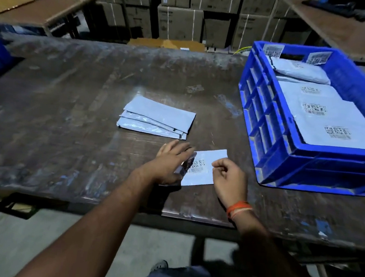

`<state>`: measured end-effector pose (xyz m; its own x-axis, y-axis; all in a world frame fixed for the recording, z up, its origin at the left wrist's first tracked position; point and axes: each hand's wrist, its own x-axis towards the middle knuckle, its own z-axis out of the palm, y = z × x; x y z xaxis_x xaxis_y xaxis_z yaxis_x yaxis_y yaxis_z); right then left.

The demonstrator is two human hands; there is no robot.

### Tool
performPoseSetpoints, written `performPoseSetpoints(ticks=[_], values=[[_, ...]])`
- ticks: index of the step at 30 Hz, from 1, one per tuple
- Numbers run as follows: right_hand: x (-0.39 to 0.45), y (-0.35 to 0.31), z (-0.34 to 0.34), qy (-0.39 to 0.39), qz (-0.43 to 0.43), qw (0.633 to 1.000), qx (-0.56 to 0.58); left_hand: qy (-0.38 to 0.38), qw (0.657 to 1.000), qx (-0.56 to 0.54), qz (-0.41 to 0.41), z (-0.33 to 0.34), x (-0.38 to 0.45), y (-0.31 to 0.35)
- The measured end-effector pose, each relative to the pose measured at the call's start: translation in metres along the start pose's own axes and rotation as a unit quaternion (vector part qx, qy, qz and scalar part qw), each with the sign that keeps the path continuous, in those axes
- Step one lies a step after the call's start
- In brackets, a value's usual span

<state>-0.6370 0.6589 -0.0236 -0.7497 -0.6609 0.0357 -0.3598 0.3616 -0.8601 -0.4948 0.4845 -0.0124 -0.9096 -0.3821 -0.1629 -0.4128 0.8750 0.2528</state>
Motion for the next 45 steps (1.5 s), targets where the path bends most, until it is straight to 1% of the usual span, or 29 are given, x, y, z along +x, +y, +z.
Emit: performPoseSetpoints(ticks=[2, 4, 5, 6, 8, 10, 11, 14, 17, 19, 20, 22, 24, 26, 29, 31, 32, 33, 35, 39, 42, 45], values=[[0.006, 0.002, 0.007, 0.026, -0.112, 0.990, -0.086, 0.031, 0.999, -0.027, -0.030, 0.000, -0.003, 0.006], [0.014, 0.005, 0.014, -0.002, -0.183, 0.966, -0.182, 0.077, 0.992, -0.052, -0.087, 0.007, -0.005, 0.020], [0.018, 0.007, 0.017, -0.033, -0.193, 0.951, -0.240, 0.094, 0.988, -0.064, -0.105, 0.014, -0.006, 0.027], [0.021, 0.008, 0.020, -0.067, -0.196, 0.932, -0.297, 0.099, 0.987, -0.069, -0.111, 0.022, -0.007, 0.033], [0.023, 0.008, 0.024, -0.132, -0.199, 0.893, -0.381, 0.103, 0.989, -0.035, -0.101, 0.040, -0.010, 0.039], [0.022, 0.010, 0.023, -0.158, -0.205, 0.867, -0.426, 0.111, 0.989, 0.017, -0.100, 0.052, -0.013, 0.037], [0.022, 0.012, 0.022, -0.156, -0.201, 0.863, -0.436, 0.113, 0.988, 0.027, -0.103, 0.054, -0.014, 0.034], [0.023, 0.015, 0.018, -0.144, -0.163, 0.867, -0.448, 0.114, 0.986, 0.023, -0.122, 0.053, -0.020, 0.024], [0.028, 0.016, 0.012, -0.128, -0.097, 0.879, -0.450, 0.109, 0.978, 0.016, -0.176, 0.052, -0.024, 0.021], [0.030, 0.011, 0.006, -0.107, -0.035, 0.896, -0.429, 0.103, 0.965, -0.016, -0.239, 0.048, -0.026, 0.026], [0.030, 0.010, 0.004, -0.083, -0.015, 0.907, -0.413, 0.111, 0.956, -0.035, -0.270, 0.045, -0.028, 0.030], [0.029, 0.006, 0.001, -0.037, 0.003, 0.928, -0.371, 0.155, 0.935, -0.061, -0.314, 0.036, -0.031, 0.040], [0.031, 0.005, -0.001, -0.035, 0.028, 0.953, -0.299, 0.188, 0.920, -0.109, -0.326, 0.028, -0.033, 0.048], [0.033, 0.005, -0.002, -0.049, 0.043, 0.978, -0.197, 0.185, 0.901, -0.201, -0.338, 0.018, -0.031, 0.049], [0.034, 0.002, -0.005, -0.057, 0.060, 0.994, -0.071, 0.177, 0.860, -0.315, -0.360, 0.011, -0.023, 0.036], [0.036, -0.004, -0.009, -0.057, 0.053, 0.997, -0.019, 0.191, 0.839, -0.375, -0.345, 0.013, -0.017, 0.022], [0.036, -0.010, -0.012, -0.058, 0.051, 0.997, 0.014, 0.195, 0.821, -0.420, -0.335, 0.013, -0.017, 0.016], [0.038, -0.016, -0.015, -0.059, 0.054, 0.996, 0.050, 0.194, 0.804, -0.463, -0.318, 0.011, -0.016, 0.010], [0.041, -0.035, -0.022, -0.062, 0.047, 0.993, 0.095, 0.205, 0.784, -0.518, -0.274, -0.002, -0.018, -0.002], [0.053, -0.089, -0.049, -0.050, -0.015, 0.988, 0.143, 0.237, 0.744, -0.591, -0.203, -0.066, -0.011, -0.008], [0.063, -0.125, -0.080, -0.047, -0.016, 0.978, 0.205, 0.254, 0.736, -0.610, -0.150, -0.114, -0.001, 0.002], [0.077, -0.147, -0.122, -0.048, -0.004, 0.965, 0.259, 0.262, 0.744, -0.604, -0.112, -0.152, 0.015, 0.027]])
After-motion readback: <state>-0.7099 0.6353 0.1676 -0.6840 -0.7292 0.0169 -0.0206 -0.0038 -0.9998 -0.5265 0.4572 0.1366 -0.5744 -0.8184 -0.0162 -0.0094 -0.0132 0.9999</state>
